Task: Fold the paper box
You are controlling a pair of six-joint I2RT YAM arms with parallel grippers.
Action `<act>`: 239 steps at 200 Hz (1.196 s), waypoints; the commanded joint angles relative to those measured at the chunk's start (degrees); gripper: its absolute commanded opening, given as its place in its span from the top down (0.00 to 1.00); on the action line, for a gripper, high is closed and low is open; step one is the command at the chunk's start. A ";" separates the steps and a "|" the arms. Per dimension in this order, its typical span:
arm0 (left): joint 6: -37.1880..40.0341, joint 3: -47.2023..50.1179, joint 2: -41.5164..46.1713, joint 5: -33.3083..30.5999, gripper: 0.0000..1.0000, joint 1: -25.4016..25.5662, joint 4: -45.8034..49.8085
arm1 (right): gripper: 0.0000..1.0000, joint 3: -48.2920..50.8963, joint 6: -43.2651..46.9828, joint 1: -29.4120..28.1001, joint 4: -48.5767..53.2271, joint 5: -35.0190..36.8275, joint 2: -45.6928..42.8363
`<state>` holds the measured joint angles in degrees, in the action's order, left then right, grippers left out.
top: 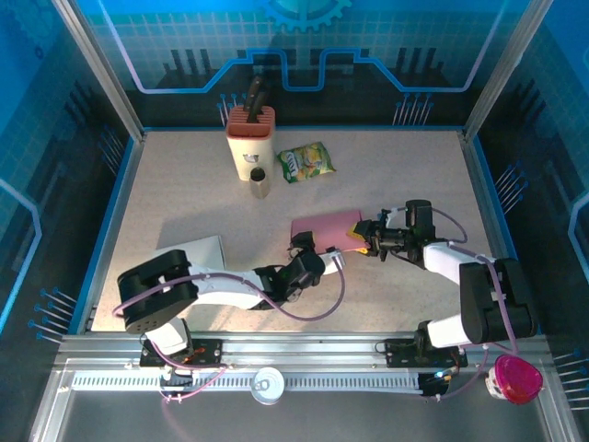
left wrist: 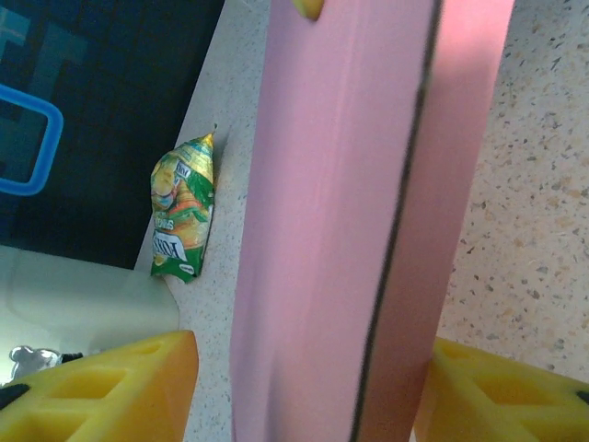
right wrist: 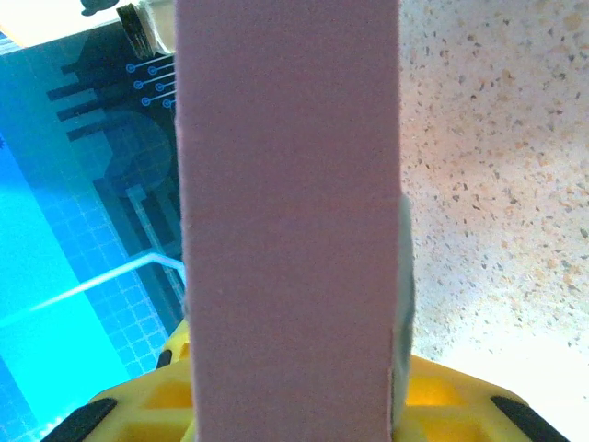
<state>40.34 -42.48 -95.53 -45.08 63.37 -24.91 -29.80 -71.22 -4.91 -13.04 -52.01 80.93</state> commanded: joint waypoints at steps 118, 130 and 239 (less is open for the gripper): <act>-11.90 -11.82 7.79 12.16 0.80 0.36 32.67 | 0.33 -1.23 5.89 8.87 11.95 1.07 -15.71; -14.10 -14.54 7.97 14.84 0.81 -0.08 39.20 | 0.32 -2.19 8.41 10.72 16.89 3.17 -20.00; -28.11 -32.40 0.31 35.65 0.80 -7.81 72.04 | 0.41 0.90 1.86 -12.90 39.06 45.99 -48.82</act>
<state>14.63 -72.20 -93.49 -14.37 57.06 40.03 -31.94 -62.00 -8.19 24.38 -20.91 32.93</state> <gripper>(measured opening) 0.200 0.591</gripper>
